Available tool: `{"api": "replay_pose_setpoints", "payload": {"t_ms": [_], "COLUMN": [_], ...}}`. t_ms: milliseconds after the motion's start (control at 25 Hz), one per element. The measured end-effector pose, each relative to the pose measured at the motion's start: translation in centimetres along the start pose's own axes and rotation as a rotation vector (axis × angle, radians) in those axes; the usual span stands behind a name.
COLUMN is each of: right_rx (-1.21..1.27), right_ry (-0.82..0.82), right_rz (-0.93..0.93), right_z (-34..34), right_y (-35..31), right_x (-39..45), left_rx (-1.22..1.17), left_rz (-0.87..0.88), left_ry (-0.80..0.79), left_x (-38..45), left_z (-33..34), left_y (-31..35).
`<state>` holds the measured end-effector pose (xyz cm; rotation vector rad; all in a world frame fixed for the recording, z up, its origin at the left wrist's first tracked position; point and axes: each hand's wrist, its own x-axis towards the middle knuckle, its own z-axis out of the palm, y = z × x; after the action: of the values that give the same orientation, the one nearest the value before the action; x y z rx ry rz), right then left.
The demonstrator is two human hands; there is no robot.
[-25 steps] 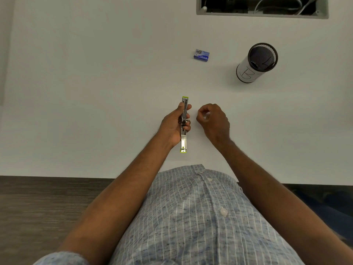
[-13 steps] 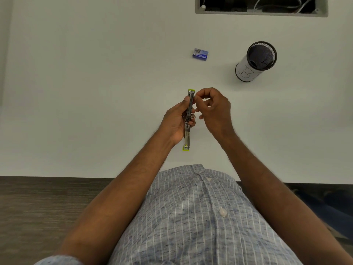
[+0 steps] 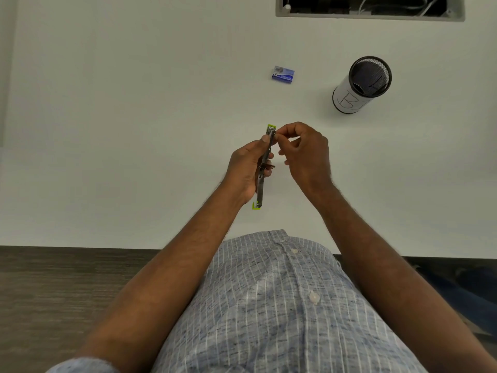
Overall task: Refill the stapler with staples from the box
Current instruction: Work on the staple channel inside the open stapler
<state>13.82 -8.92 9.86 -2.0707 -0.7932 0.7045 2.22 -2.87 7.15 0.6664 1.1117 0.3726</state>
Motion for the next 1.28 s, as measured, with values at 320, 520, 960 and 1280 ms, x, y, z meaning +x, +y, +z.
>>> {"api": "replay_pose_setpoints", "payload": {"t_ms": [320, 520, 960, 1280], "right_rx": [-0.343, -0.55, -0.569, -0.411], "right_ry": [0.065, 0.076, -0.078, -0.016], "right_rz": [-0.139, -0.286, -0.261, -0.192], "right_z": [-0.2, -0.25, 0.16, 0.13], "right_y": [-0.23, 0.0, 0.59, 0.57], "right_x": [0.01, -0.55, -0.44, 0.07], "left_rx": [0.097, 0.088, 0.012, -0.003], "left_rz": [0.045, 0.052, -0.017, -0.031], "left_ry": [0.053, 0.049, 0.027, 0.021], "left_x": [-0.02, 0.0, -0.02, -0.02], "left_z": [0.06, 0.08, 0.26, 0.46], "left_y": [0.28, 0.23, 0.27, 0.45]}}
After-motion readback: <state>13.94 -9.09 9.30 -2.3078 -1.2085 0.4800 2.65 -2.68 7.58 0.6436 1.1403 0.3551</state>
